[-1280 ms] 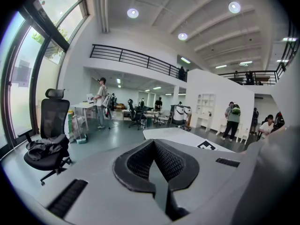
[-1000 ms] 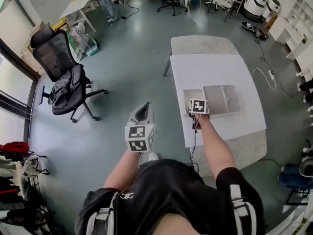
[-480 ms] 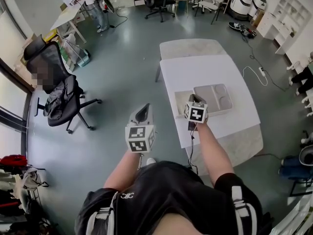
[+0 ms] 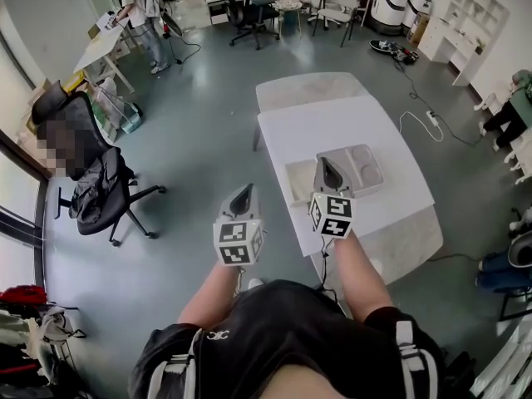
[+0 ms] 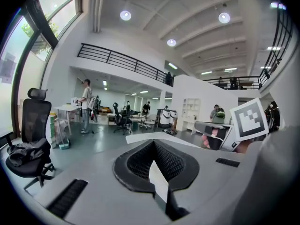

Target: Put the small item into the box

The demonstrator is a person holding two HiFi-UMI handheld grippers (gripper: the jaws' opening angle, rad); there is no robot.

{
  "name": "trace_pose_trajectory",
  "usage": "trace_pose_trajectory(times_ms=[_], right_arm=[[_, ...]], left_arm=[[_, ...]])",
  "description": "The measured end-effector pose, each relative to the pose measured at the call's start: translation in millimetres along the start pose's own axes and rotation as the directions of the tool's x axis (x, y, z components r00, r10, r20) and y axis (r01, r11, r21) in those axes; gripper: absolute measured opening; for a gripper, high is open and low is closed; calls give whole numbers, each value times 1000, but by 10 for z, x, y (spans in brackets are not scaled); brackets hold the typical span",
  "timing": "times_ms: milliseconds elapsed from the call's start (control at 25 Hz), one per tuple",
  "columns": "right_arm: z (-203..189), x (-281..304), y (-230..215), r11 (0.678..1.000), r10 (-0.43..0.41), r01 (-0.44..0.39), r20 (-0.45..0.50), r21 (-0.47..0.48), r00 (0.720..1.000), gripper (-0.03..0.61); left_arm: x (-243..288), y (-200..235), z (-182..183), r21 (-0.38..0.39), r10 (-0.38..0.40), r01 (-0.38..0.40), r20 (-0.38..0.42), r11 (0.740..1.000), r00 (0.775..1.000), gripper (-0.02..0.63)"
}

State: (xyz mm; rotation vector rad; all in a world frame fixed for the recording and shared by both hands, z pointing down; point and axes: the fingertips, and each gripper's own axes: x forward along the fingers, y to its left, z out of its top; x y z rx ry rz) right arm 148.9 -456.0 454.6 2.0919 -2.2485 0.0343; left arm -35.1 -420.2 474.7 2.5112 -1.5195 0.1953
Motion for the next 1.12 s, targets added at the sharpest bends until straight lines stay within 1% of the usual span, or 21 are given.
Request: trace_pose_trajectory(times_ms=[120, 240, 480, 640, 1120], right_arm=[[120, -256, -9, 1000, 9, -9, 88, 4, 996, 12], [117, -435, -18, 1000, 5, -7, 117, 18, 993, 12], [134, -529, 6, 1000, 3, -5, 131, 14, 991, 12], [75, -516, 39, 1000, 4, -3, 119, -9, 993, 12], [43, -420, 199, 999, 31, -29, 95, -24, 995, 12]], left_arm=[[-1, -73, 34, 12, -20, 20, 17, 1000, 1000, 5], [1, -100, 37, 17, -33, 33, 20, 999, 999, 5], [9, -120, 50, 26, -41, 40, 23, 999, 999, 5], [6, -118, 44, 27, -41, 40, 21, 999, 999, 5], [-25, -19, 94, 21, -55, 54, 43, 998, 998, 5]])
